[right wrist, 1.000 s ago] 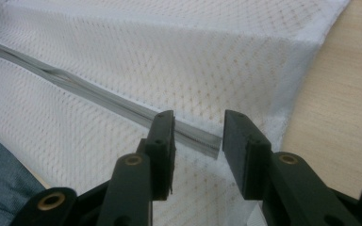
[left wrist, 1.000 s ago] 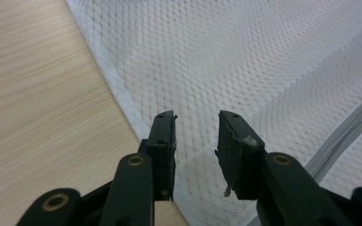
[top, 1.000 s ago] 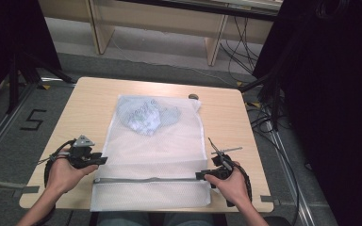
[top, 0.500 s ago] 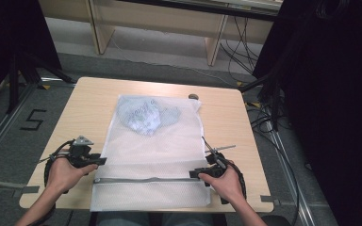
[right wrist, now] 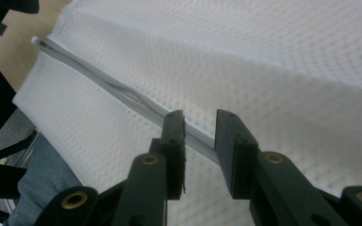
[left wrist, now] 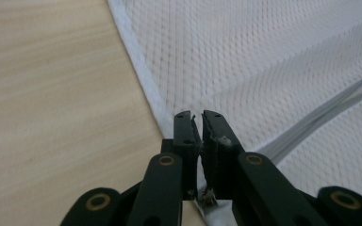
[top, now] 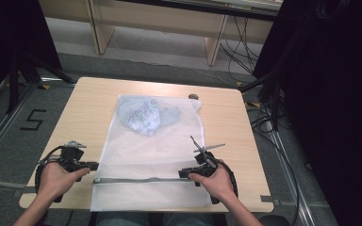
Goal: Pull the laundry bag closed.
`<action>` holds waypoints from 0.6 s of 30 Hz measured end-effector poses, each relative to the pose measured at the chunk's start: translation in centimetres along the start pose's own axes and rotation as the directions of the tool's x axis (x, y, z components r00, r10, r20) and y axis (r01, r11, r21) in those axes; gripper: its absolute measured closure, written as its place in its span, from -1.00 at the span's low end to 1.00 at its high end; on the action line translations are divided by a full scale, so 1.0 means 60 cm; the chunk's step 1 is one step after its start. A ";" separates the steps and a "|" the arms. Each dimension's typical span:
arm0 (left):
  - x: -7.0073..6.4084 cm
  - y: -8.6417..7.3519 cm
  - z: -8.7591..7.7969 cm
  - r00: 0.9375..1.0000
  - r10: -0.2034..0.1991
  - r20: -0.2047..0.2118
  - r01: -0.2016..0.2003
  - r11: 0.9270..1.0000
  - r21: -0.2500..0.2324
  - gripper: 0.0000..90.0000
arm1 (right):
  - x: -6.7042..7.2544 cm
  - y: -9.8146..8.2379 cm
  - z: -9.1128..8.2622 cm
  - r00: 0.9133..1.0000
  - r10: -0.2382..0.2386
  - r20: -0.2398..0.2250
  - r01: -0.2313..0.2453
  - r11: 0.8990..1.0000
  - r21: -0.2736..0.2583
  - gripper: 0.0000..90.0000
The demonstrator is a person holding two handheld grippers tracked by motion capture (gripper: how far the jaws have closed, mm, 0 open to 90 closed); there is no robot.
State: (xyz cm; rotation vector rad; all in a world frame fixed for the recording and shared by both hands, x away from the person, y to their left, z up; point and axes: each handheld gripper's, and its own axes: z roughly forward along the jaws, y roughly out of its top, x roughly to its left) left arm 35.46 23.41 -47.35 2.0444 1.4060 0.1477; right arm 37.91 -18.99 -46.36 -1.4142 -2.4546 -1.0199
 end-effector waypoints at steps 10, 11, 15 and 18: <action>-0.002 -0.001 0.020 0.999 0.036 -0.009 -0.035 0.997 0.065 0.97 | 0.054 0.017 0.036 0.998 -0.057 -0.021 0.058 0.997 0.051 0.71; -0.002 0.000 0.025 0.999 0.033 -0.005 -0.032 0.996 0.080 0.98 | 0.059 0.020 0.045 0.996 -0.081 -0.038 0.082 0.996 0.041 0.71; -0.004 -0.004 0.027 0.999 0.042 -0.002 -0.041 0.994 0.101 0.99 | 0.075 0.024 0.055 0.997 -0.064 -0.050 0.067 0.996 0.065 0.69; -0.007 -0.010 0.023 0.998 0.055 -0.022 -0.052 0.992 0.116 0.99 | 0.084 0.028 0.064 0.994 -0.089 -0.063 0.093 0.994 0.060 0.69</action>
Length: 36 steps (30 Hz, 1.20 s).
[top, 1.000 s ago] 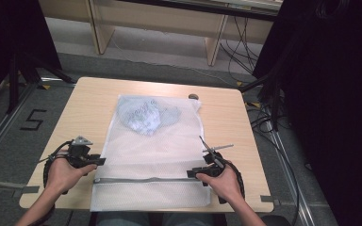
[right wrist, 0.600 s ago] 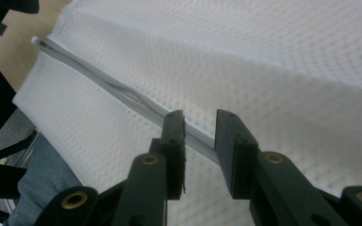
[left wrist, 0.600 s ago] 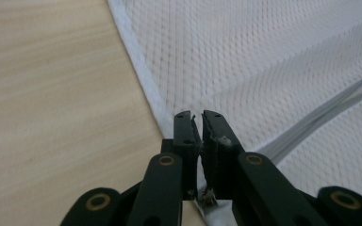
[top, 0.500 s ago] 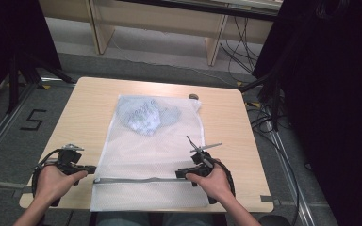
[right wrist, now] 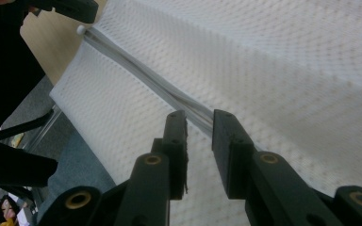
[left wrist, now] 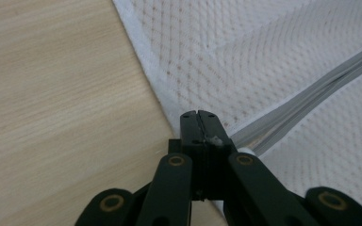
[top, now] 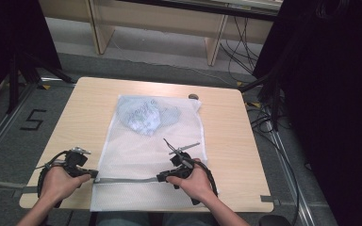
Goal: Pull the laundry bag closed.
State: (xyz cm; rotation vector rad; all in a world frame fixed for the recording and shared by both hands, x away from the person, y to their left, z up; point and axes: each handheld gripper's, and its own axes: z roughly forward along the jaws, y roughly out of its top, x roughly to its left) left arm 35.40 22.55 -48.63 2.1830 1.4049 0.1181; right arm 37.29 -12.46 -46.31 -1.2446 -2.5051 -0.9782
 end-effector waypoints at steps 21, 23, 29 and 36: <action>0.004 0.001 0.012 1.000 -0.019 -0.003 0.019 0.999 0.030 0.99 | 0.082 0.065 0.109 0.992 -0.042 -0.120 0.045 0.999 0.018 0.70; 0.006 0.001 0.013 1.000 -0.019 0.005 0.019 1.000 0.025 0.99 | 0.088 0.071 0.123 0.991 -0.032 -0.126 0.034 0.999 0.016 0.70; 0.008 0.000 0.014 0.998 -0.061 0.005 0.061 0.998 0.021 0.99 | 0.103 0.086 0.152 0.985 -0.006 -0.171 0.008 1.000 0.012 0.72; 0.007 -0.001 0.017 0.997 -0.080 0.001 0.080 0.997 0.000 1.00 | 0.122 0.105 0.184 0.983 0.015 -0.182 -0.012 1.000 0.020 0.71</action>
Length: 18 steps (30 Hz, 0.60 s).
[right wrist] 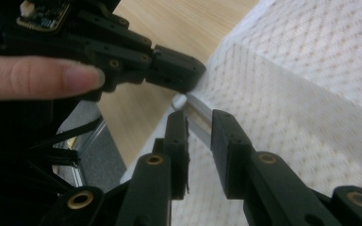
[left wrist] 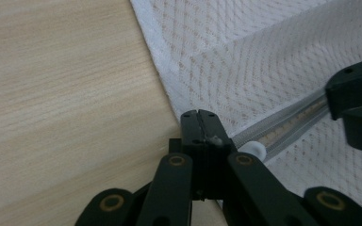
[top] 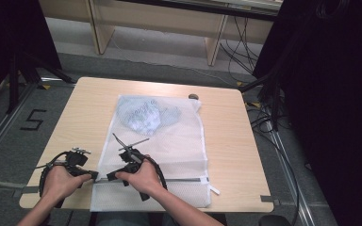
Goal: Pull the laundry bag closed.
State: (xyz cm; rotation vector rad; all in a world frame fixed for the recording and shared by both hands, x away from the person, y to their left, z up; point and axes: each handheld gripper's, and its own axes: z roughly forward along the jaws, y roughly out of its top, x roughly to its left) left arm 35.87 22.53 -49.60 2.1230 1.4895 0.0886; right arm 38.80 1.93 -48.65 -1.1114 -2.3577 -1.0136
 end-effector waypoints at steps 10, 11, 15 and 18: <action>0.002 0.000 -0.002 1.000 0.002 0.007 -0.002 1.000 0.020 1.00 | 0.013 0.016 0.032 1.000 0.014 -0.014 -0.014 1.000 0.017 0.71; 0.001 0.000 -0.002 1.000 0.000 0.006 0.000 1.000 0.020 1.00 | 0.012 0.016 0.034 1.000 0.003 -0.014 -0.003 1.000 0.017 0.72; 0.003 0.001 -0.002 1.000 0.016 0.013 -0.016 1.000 0.021 1.00 | 0.012 0.017 0.043 0.999 0.016 -0.035 -0.016 1.000 0.022 0.72; 0.002 0.000 -0.003 1.000 0.005 0.008 -0.006 1.000 0.019 1.00 | 0.010 0.018 0.047 0.999 0.018 -0.032 -0.017 1.000 0.022 0.74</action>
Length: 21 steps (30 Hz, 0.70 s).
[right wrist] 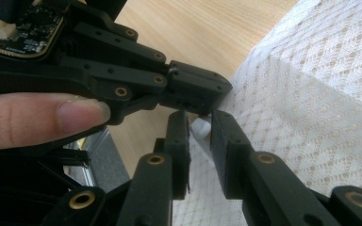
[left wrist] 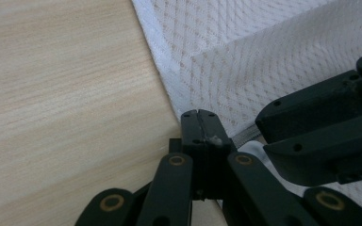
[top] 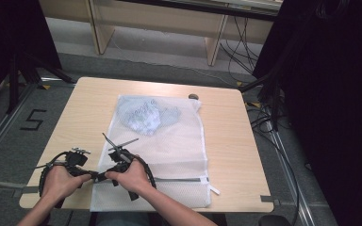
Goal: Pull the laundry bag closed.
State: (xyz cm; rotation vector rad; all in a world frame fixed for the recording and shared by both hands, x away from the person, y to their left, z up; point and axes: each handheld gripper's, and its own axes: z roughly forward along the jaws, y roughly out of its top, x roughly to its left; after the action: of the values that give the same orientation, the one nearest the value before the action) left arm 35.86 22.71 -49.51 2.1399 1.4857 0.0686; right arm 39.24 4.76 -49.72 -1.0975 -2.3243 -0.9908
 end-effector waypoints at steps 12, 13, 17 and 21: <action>0.001 0.000 -0.001 1.000 -0.010 0.005 0.010 1.000 0.005 1.00 | -0.003 -0.002 0.016 0.999 0.033 0.000 -0.033 0.999 0.011 0.78; 0.001 0.000 0.000 1.000 -0.004 0.005 0.004 1.000 0.000 1.00 | -0.005 -0.003 0.018 1.000 0.026 0.001 -0.026 1.000 0.009 0.80; -0.001 -0.002 0.003 1.000 -0.006 -0.003 0.006 1.000 -0.030 1.00 | -0.006 -0.003 0.018 0.998 0.057 -0.015 -0.058 0.998 -0.005 0.89; -0.003 -0.002 0.000 1.000 -0.011 -0.005 0.011 1.000 -0.005 1.00 | -0.005 -0.003 0.015 0.997 0.069 -0.020 -0.069 0.998 -0.005 0.92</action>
State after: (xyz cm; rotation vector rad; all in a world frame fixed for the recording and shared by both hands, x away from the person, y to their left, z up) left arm 35.70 22.60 -49.53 2.1291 1.4987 0.0742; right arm 39.22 5.20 -50.60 -1.1569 -2.2534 -0.9795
